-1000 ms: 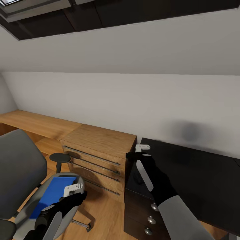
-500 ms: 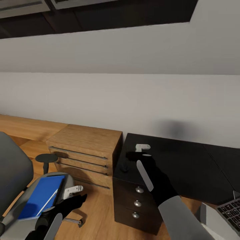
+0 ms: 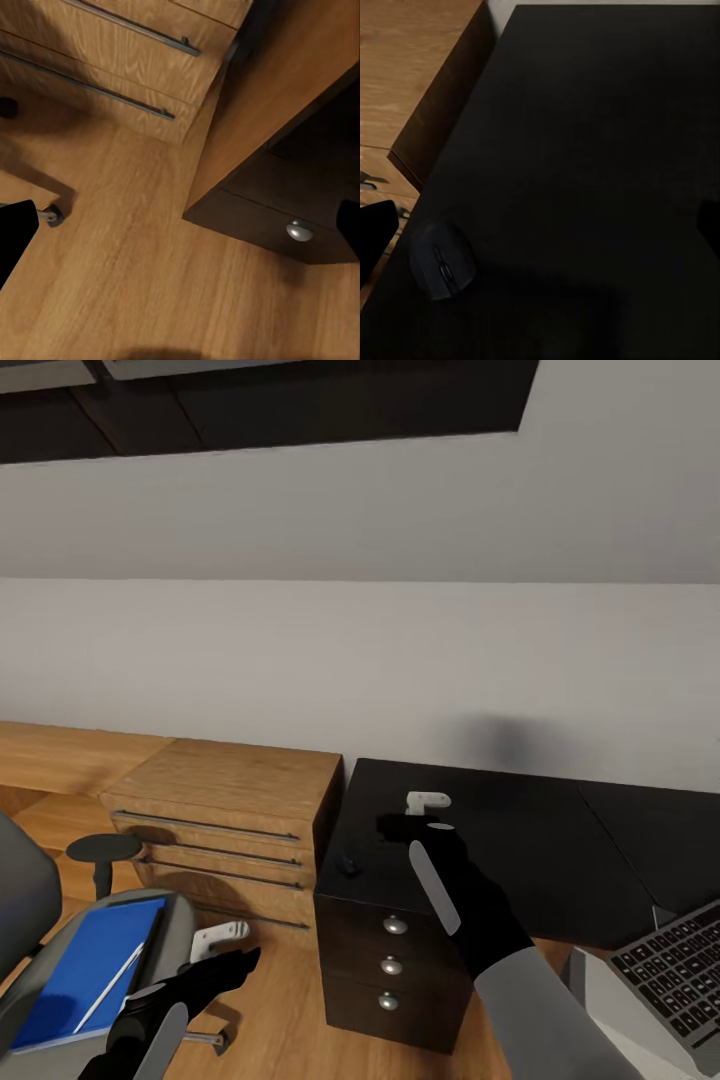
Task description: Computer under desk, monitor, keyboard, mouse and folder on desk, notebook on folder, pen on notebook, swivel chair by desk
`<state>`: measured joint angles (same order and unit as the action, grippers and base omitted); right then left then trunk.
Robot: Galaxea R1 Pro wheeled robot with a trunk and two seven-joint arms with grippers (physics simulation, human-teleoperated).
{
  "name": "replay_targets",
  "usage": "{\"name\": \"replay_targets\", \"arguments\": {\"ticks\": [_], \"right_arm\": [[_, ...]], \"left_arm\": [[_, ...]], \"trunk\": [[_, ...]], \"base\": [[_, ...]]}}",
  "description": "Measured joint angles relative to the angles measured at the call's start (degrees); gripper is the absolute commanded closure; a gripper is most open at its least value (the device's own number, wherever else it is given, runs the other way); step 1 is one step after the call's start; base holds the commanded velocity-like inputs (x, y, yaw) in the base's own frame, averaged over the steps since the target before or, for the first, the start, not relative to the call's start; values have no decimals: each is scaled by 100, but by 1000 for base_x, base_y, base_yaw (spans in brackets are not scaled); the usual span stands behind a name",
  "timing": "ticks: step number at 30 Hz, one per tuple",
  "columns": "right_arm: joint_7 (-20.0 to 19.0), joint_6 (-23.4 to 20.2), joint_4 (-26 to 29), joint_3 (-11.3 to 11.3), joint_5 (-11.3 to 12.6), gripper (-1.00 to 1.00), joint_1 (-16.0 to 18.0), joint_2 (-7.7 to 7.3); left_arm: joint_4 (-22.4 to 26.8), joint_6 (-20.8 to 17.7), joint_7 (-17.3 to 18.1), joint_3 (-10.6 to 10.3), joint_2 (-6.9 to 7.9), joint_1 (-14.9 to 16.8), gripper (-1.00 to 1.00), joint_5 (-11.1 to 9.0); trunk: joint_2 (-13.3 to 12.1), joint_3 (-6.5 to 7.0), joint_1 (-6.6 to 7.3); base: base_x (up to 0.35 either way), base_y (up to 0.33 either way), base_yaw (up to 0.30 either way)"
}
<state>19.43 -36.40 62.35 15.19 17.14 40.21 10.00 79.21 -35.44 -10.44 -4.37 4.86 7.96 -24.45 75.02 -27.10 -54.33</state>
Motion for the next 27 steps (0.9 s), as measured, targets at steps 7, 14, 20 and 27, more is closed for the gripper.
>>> {"name": "replay_targets", "arguments": {"ticks": [7,14,20,27], "right_arm": [[-9,11,0,2,22,-100,0,0],[-6,13,-14,2,26,-100,-5,0],[-12,26,-27,-2,30,-100,-34,0],[-13,226,-105,-7,287,-100,-43,0]], "left_arm": [[13,0,0,2,0,0,-100,0],[16,1,0,-5,0,0,-100,0],[16,1,0,-3,0,1,-100,1],[15,1,0,-4,0,1,-100,1]], "trunk": [[0,0,0],[0,0,0],[0,0,0],[0,0,0]], "base": [[0,0,-9],[0,0,-1],[0,0,-51],[0,0,-212]]}}
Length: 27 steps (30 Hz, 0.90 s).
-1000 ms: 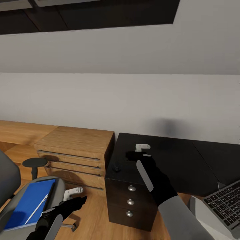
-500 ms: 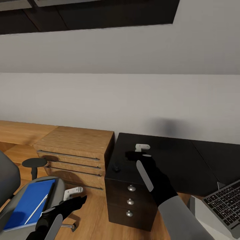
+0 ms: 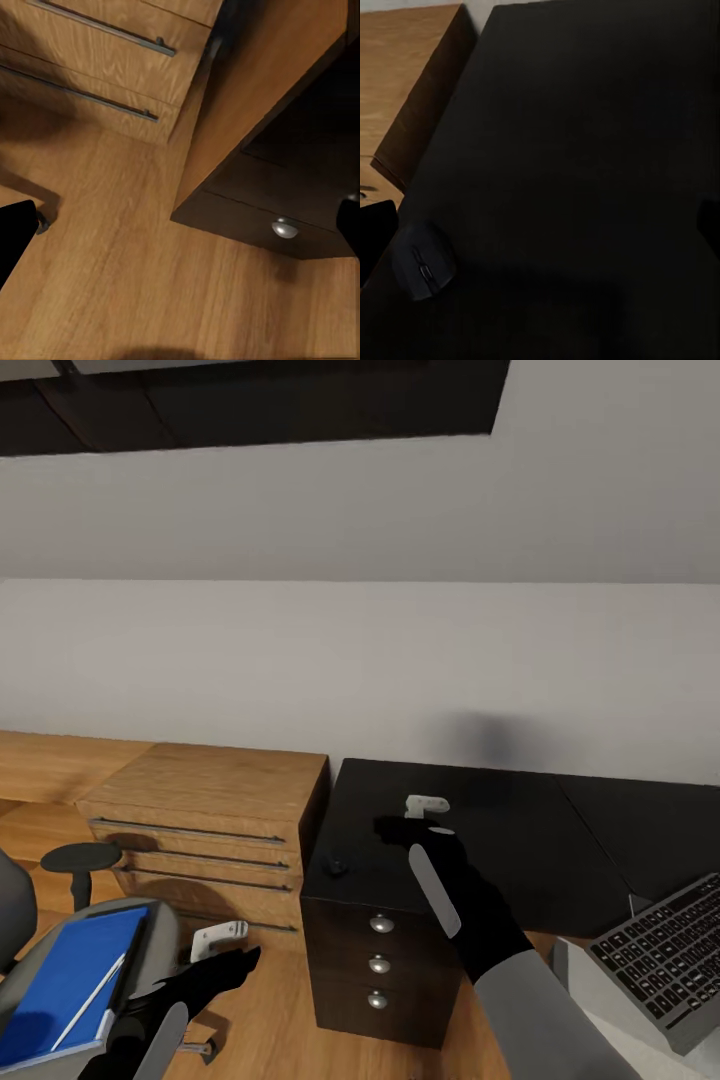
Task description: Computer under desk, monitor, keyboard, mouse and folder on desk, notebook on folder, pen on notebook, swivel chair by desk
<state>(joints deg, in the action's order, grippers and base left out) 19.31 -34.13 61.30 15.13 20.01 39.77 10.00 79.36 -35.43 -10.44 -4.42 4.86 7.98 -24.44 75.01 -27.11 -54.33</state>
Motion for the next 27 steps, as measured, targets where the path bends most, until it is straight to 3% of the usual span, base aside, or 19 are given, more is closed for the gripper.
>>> {"name": "replay_targets", "arguments": {"ticks": [1,8,18,27], "right_arm": [[0,157,-133,2,215,-100,-1,0],[14,604,-381,-9,637,-100,-3,0],[17,893,-589,-2,691,-100,-3,0],[16,964,-675,12,698,-100,-5,0]], "left_arm": [[0,0,0,2,0,0,-100,0],[54,2,0,5,0,0,-100,-1],[70,6,-1,0,-1,0,-100,-1],[70,9,0,-4,0,0,-100,8]], "trunk": [[0,0,0],[0,0,0],[0,0,0],[0,0,0]], "base": [[0,0,-247],[0,43,-261],[8,249,-286],[4,26,-296]]}}
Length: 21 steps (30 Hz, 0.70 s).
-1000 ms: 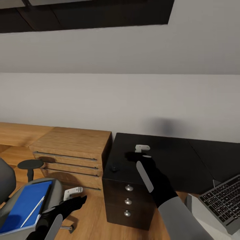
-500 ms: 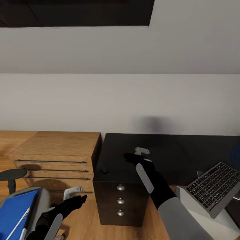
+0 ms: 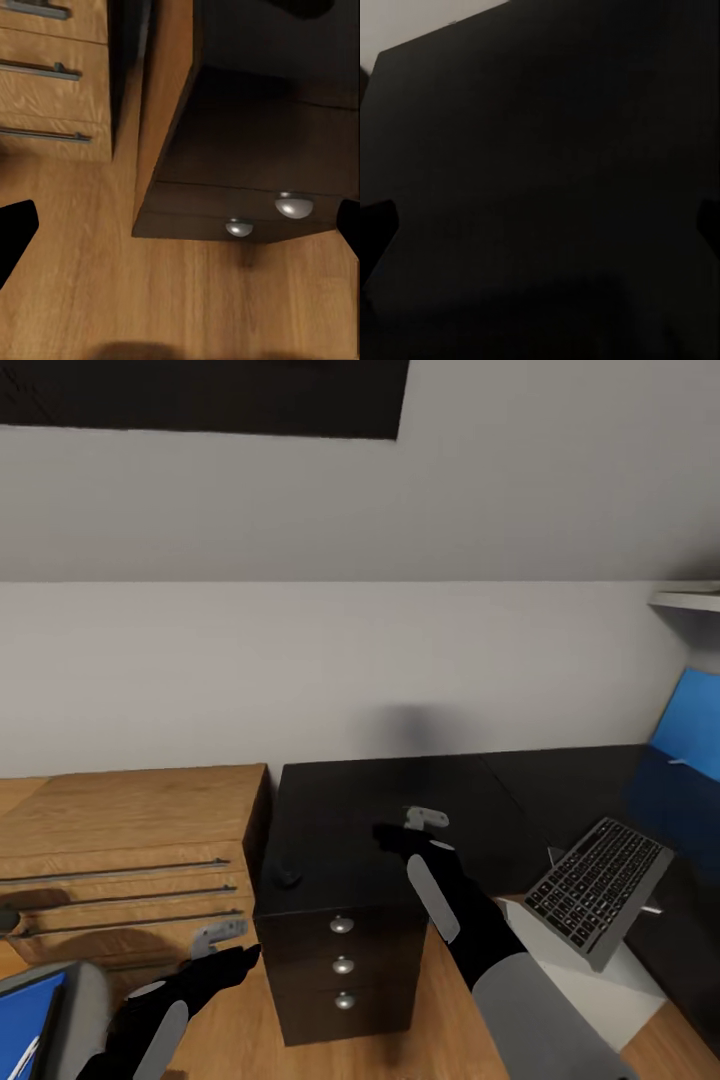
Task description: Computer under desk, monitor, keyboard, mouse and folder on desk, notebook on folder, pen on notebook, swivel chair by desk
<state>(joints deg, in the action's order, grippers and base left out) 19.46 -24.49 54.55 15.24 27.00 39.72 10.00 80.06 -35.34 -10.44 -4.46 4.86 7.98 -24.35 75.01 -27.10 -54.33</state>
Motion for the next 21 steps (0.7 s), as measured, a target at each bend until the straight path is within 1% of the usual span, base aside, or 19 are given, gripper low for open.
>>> {"name": "replay_targets", "arguments": {"ticks": [6,8,13,21], "right_arm": [[10,-2,-61,2,-2,-100,2,0],[10,-1,-60,7,1,-100,1,0],[14,0,-58,15,0,-100,4,0],[9,0,-49,13,-1,-100,4,0]], "left_arm": [[0,0,0,1,0,0,-100,0],[1,0,0,1,0,-1,-100,0],[2,0,1,2,0,-1,-100,-1],[2,0,1,10,0,-2,-100,-1]], "trunk": [[0,0,0],[0,0,0],[0,0,0],[0,0,0]], "base": [[0,1,-293],[0,0,-173],[0,0,-52],[0,0,-6]]}}
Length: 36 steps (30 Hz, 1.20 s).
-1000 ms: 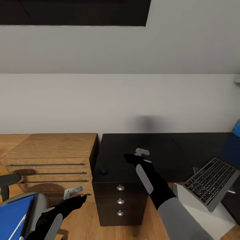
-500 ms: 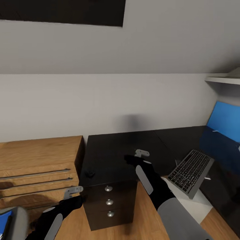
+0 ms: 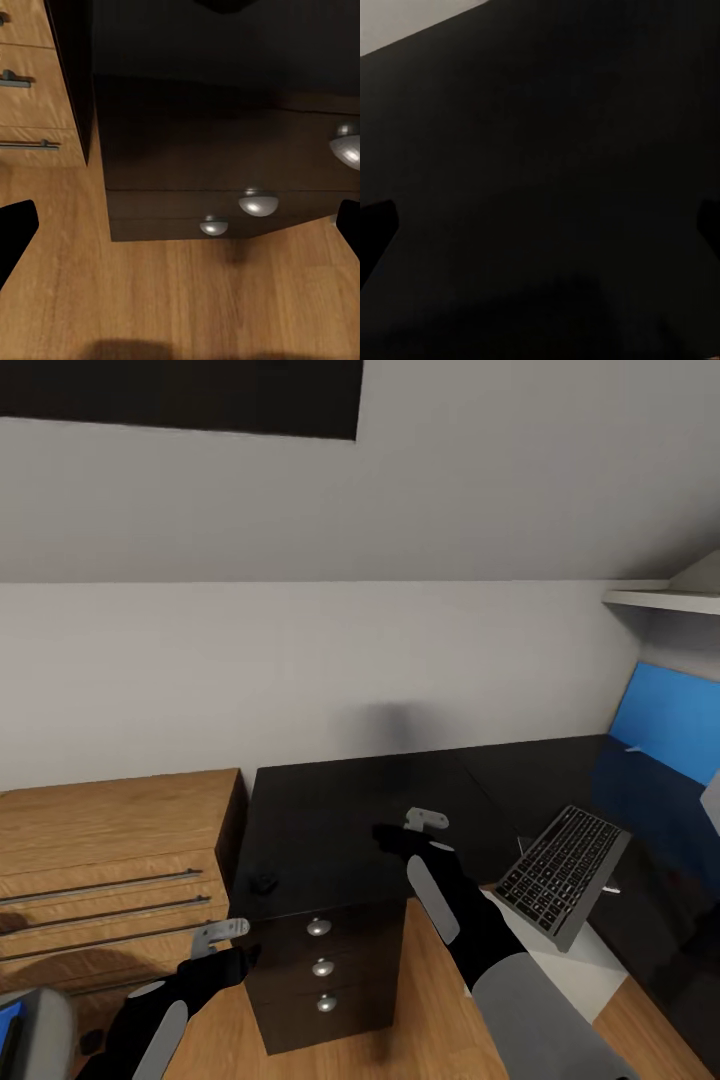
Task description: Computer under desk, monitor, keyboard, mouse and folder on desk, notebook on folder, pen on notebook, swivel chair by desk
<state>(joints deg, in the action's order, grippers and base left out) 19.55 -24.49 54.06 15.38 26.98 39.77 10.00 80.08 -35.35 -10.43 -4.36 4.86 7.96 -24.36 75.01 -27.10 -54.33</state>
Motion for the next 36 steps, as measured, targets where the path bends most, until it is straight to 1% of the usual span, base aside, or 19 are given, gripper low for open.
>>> {"name": "replay_targets", "arguments": {"ticks": [6,19,22,36], "right_arm": [[-6,0,1,-7,-1,-100,-2,0],[-15,0,1,-10,-2,-100,-4,0],[-21,-1,1,-8,-3,-100,-5,0],[-20,5,1,-1,0,-100,-6,0]], "left_arm": [[1,-1,-1,1,0,0,-100,0],[1,-2,-1,1,0,0,-100,0],[1,-2,-2,2,-1,0,-100,1],[3,-2,-1,1,0,0,-100,-6]], "trunk": [[0,0,-1],[0,0,-3],[-1,0,-2],[0,0,0]], "base": [[-57,58,-1],[-242,209,0],[-190,106,0],[-31,17,-5]]}}
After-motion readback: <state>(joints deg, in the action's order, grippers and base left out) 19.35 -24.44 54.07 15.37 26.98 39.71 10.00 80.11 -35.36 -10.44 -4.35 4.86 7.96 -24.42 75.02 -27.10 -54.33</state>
